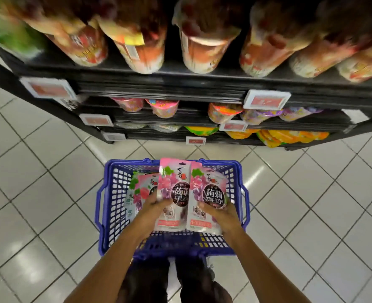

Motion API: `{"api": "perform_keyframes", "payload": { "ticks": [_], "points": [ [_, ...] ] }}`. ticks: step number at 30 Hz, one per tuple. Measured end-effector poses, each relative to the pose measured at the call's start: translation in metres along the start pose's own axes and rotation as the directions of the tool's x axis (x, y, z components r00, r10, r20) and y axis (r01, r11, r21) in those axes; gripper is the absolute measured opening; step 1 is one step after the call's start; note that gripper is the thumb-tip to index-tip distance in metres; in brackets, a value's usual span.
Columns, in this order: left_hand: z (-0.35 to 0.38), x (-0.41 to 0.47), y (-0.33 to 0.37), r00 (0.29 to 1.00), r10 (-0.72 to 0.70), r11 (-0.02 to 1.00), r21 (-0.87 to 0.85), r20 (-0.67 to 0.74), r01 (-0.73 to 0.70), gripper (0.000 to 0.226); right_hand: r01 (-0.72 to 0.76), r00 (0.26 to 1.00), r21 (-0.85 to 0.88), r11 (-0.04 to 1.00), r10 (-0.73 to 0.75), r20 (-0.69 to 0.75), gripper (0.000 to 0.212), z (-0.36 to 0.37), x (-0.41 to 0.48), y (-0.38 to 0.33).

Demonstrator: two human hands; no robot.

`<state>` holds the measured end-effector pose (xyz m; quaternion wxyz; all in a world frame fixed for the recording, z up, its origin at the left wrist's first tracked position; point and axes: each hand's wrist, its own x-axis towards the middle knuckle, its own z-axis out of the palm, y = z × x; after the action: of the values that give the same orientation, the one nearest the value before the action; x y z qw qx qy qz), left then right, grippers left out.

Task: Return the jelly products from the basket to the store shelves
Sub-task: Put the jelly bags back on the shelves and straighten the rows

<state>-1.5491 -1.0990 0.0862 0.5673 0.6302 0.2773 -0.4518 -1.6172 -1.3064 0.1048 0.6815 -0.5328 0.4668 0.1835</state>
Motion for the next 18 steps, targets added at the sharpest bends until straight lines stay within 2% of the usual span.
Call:
{"api": "perform_keyframes", "payload": {
  "ticks": [4, 6, 9, 12, 15, 17, 18],
  "points": [
    [-0.016, -0.101, 0.069, 0.994, 0.080, 0.979, -0.180, -0.075, -0.092, 0.041, 0.088, 0.995, 0.123, 0.989, -0.094, 0.045, 0.074, 0.006, -0.091, -0.064],
    [-0.023, -0.153, 0.107, 0.993, 0.088, 0.960, -0.258, -0.082, -0.107, 0.058, 0.141, 0.989, 0.204, 0.969, -0.148, 0.019, 0.076, 0.008, -0.133, -0.103],
    [-0.032, -0.228, 0.164, 0.971, 0.235, 0.920, -0.313, -0.041, -0.236, 0.072, 0.278, 0.953, 0.245, 0.929, -0.298, 0.049, 0.078, 0.015, -0.198, -0.169],
    [-0.037, -0.299, 0.220, 0.901, 0.431, 0.892, -0.167, 0.041, -0.419, 0.078, 0.444, 0.888, 0.201, 0.873, -0.459, 0.027, 0.089, 0.028, -0.267, -0.239],
    [-0.043, -0.359, 0.271, 0.827, 0.561, 0.827, -0.062, 0.041, -0.558, 0.079, 0.563, 0.820, 0.191, 0.804, -0.572, -0.006, 0.100, 0.041, -0.334, -0.299],
    [-0.050, -0.401, 0.302, 0.757, 0.652, 0.758, -0.062, 0.041, -0.649, 0.085, 0.645, 0.757, 0.165, 0.746, -0.654, -0.004, 0.086, 0.051, -0.380, -0.333],
    [-0.054, -0.421, 0.316, 0.721, 0.691, 0.722, -0.070, 0.042, -0.688, 0.092, 0.696, 0.710, 0.145, 0.703, -0.704, 0.005, 0.067, 0.055, -0.404, -0.349]
  ]
}}
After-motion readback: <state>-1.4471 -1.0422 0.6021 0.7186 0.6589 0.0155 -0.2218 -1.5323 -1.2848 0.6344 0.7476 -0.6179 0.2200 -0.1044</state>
